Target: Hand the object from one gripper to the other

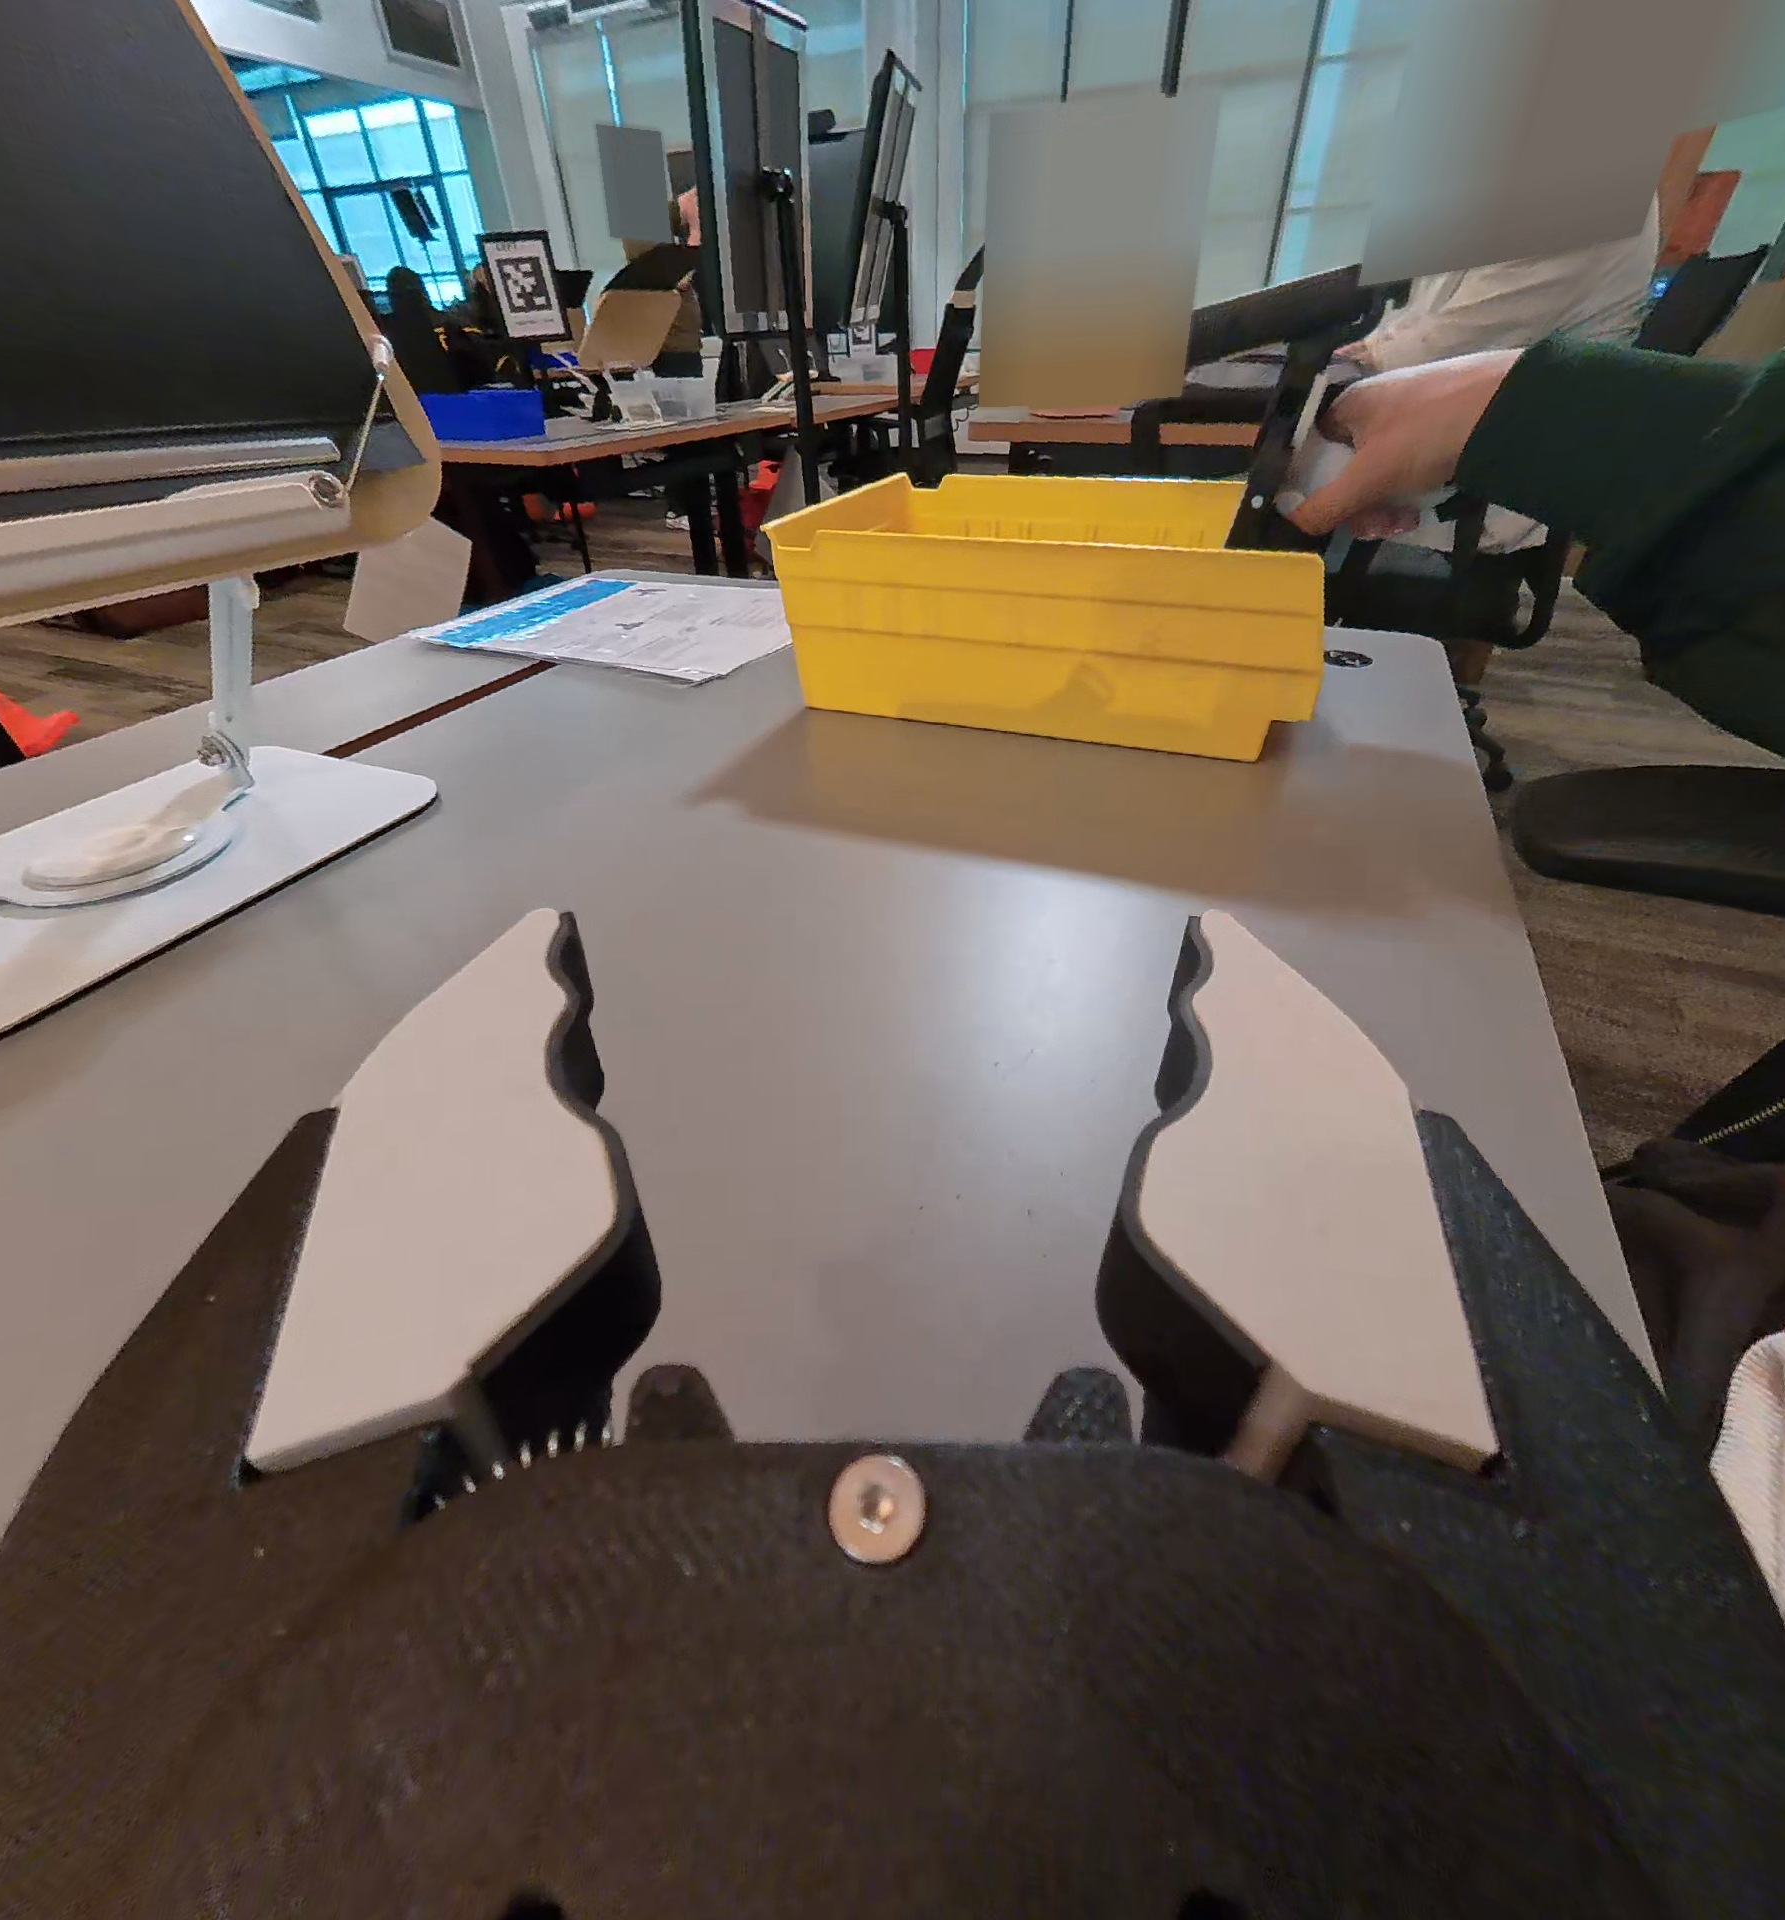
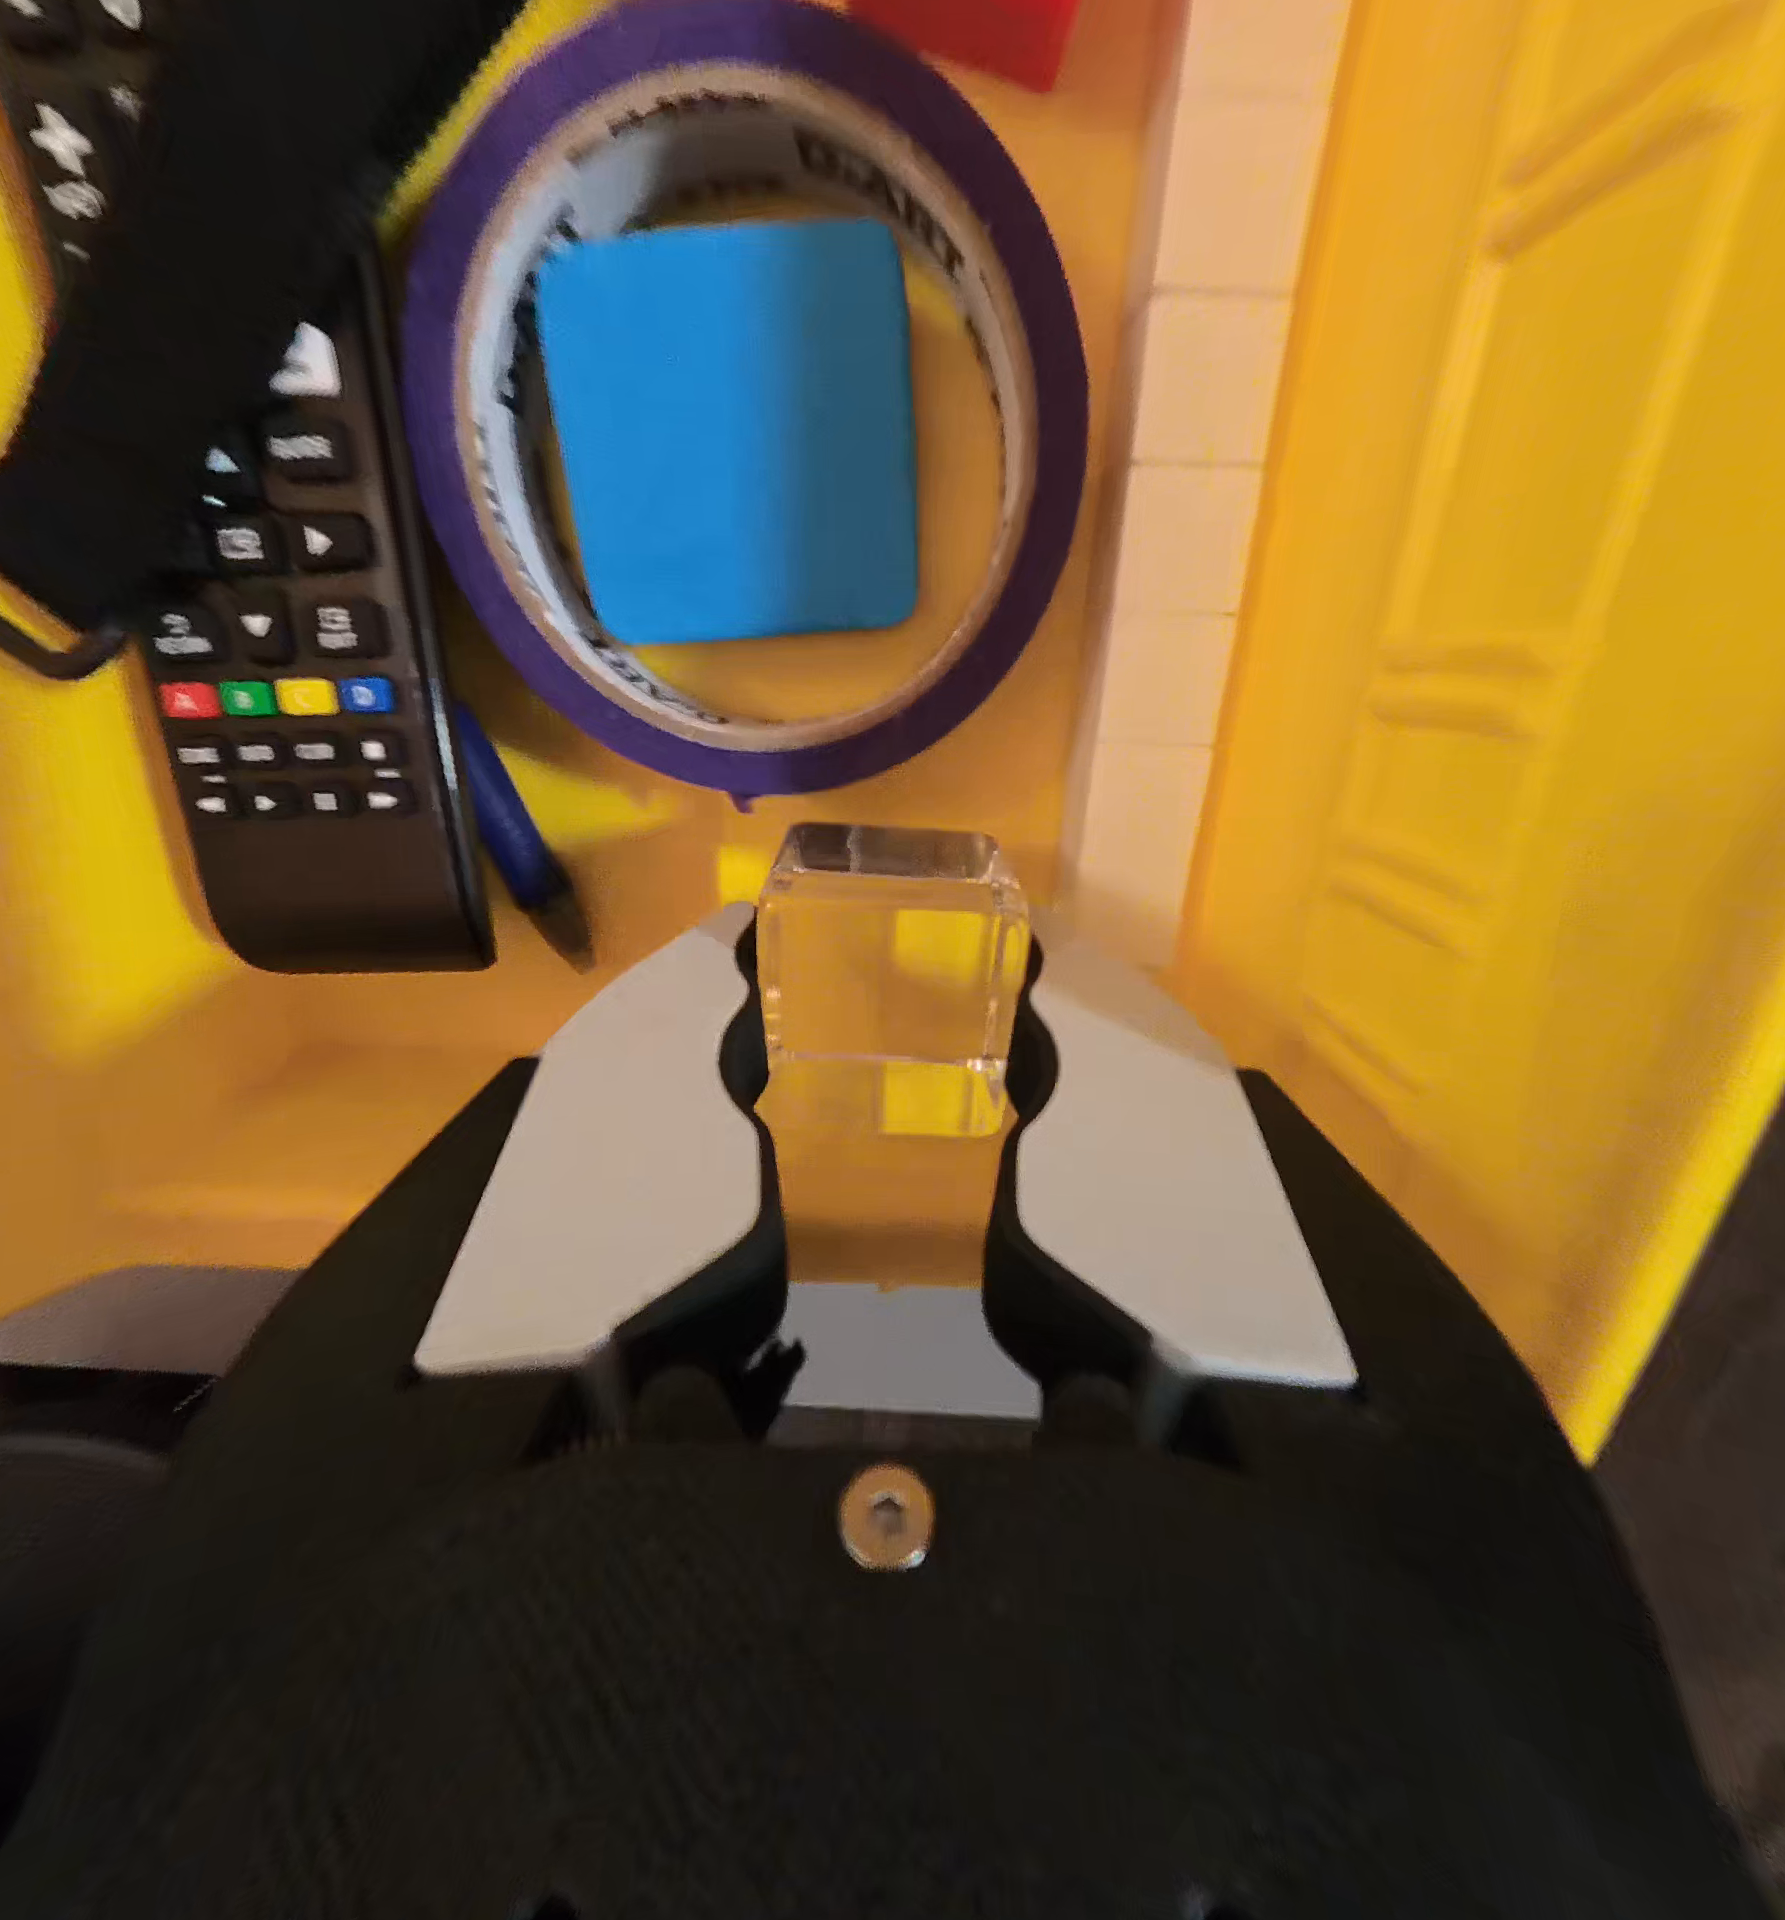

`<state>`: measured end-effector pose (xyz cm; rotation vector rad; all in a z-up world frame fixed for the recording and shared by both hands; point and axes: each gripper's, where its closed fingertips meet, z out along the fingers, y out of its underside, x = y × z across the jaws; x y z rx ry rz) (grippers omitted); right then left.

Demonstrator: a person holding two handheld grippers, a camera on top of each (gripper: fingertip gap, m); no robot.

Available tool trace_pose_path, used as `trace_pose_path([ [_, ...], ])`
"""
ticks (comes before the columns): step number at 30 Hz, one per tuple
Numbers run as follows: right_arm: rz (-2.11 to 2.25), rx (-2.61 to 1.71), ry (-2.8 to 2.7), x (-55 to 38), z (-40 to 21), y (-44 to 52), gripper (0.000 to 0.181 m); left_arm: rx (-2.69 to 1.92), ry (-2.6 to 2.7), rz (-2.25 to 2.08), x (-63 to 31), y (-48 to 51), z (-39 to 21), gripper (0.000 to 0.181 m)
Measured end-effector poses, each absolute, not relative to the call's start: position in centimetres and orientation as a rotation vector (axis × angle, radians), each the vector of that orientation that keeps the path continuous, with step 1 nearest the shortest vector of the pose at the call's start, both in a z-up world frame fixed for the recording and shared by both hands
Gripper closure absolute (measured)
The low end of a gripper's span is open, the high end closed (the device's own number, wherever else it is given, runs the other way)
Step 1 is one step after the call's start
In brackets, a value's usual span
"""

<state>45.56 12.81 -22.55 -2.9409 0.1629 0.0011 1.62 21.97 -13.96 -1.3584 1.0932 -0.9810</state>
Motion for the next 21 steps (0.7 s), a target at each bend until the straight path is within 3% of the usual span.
trace_pose_path([
  [1,-0.007,-2.962,0.169,45.6,-22.6,12.5,0.137,-1.357,1.094,-0.981,1.6,22.0,-13.9,0.074],
  [21,0.012,-3.071,0.164,44.7,-23.0,12.3,0.137,-1.351,1.103,-0.992,1.8,21.5,-13.9,0.075],
])
